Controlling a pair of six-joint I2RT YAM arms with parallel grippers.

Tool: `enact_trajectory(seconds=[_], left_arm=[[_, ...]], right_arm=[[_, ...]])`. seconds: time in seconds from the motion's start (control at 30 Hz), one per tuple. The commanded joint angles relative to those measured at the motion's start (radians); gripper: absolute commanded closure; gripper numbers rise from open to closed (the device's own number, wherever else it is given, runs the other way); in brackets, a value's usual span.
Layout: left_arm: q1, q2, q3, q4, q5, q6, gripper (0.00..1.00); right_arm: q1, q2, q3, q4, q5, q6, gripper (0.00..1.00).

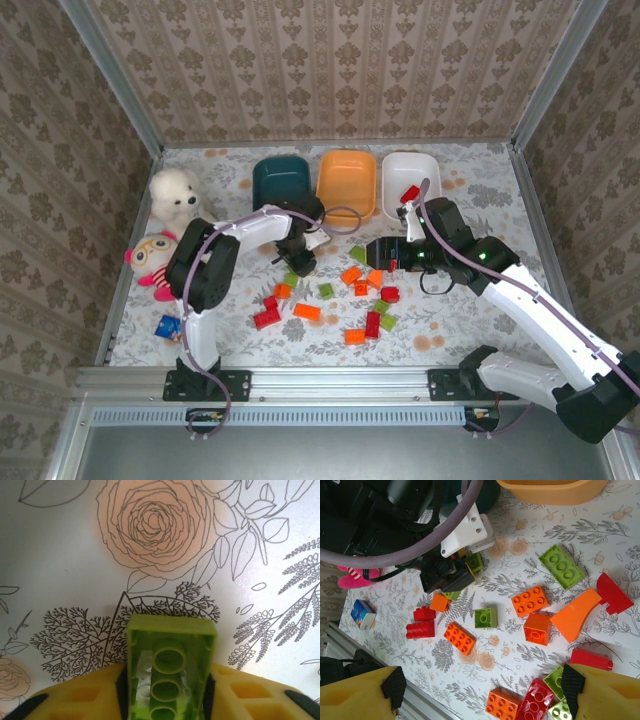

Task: Sort the legos into containers by color

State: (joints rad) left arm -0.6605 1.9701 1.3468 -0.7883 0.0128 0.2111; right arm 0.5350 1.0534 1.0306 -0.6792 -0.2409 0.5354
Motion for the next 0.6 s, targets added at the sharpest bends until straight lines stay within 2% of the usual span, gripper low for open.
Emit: enact_trajectory(seconds=[0.0,0.17,0.33,0.43,0.57], left_arm=[[-0.007,0.011,-0.019,0.016,-0.001,-0.023,0.65],[-0.026,-0.065,-0.001,0.025,-0.013,-0.071,0.69],[-0.041,-0.195,0.078,-0.042,-0.005,-0.192,0.71],[-0.008,-0.233,0.154,-0.101,-0.01,-0.257,0.71],[0.088,-0.188,0.267,-0.149,-0.008,-0.3,0.71]], right_arm=[[0.002,0.0,0.026,0.007,-0.01,0.013,0.16],[0.002,-0.009,0.036,-0.005,0.007,0.012,0.16],[0.0,-0.039,0.052,-0.013,0.034,0.008,0.16],[0.0,-0.041,0.06,0.009,0.026,0.008,0.15],[0.0,-0.005,0.069,0.037,-0.001,0.009,0.15]])
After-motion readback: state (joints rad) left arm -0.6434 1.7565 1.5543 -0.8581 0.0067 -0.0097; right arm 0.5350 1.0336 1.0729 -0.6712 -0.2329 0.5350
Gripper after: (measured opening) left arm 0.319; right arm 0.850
